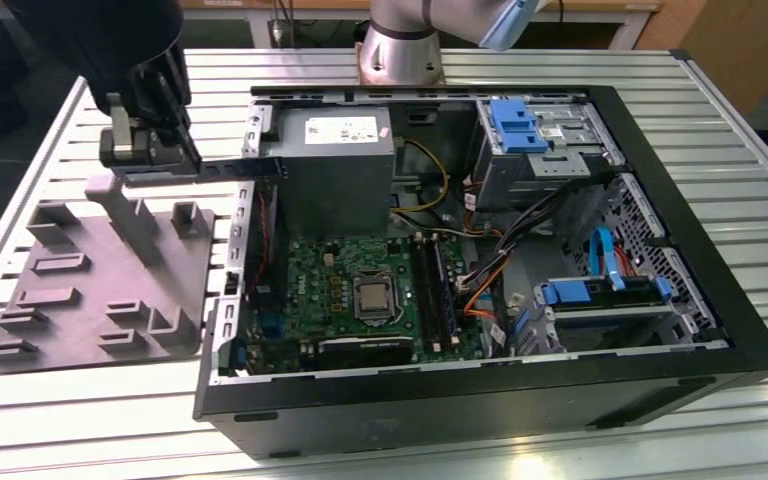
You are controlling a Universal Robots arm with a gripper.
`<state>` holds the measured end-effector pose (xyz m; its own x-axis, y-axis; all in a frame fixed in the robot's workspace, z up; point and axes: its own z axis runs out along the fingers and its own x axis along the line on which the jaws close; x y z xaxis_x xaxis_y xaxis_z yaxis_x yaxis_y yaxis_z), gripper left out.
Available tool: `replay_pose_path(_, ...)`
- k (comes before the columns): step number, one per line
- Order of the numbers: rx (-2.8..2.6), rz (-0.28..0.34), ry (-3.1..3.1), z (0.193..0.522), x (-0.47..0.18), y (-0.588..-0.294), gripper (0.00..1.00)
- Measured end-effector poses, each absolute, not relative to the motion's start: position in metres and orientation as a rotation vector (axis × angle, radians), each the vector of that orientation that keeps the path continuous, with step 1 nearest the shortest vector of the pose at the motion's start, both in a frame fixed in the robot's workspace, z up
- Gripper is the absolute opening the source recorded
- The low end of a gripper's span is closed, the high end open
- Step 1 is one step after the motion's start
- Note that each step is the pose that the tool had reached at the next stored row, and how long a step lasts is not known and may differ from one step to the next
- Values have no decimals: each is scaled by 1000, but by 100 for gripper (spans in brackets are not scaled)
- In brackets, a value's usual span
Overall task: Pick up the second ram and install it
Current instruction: 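Pick up the second ram and move it above second insertion slot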
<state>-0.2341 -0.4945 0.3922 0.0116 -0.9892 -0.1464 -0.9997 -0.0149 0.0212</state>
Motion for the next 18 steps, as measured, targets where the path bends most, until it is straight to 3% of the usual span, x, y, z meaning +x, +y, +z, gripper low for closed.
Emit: replay_pose_path(18, -2170, 183, 2141, 392, -207, -494, 12)
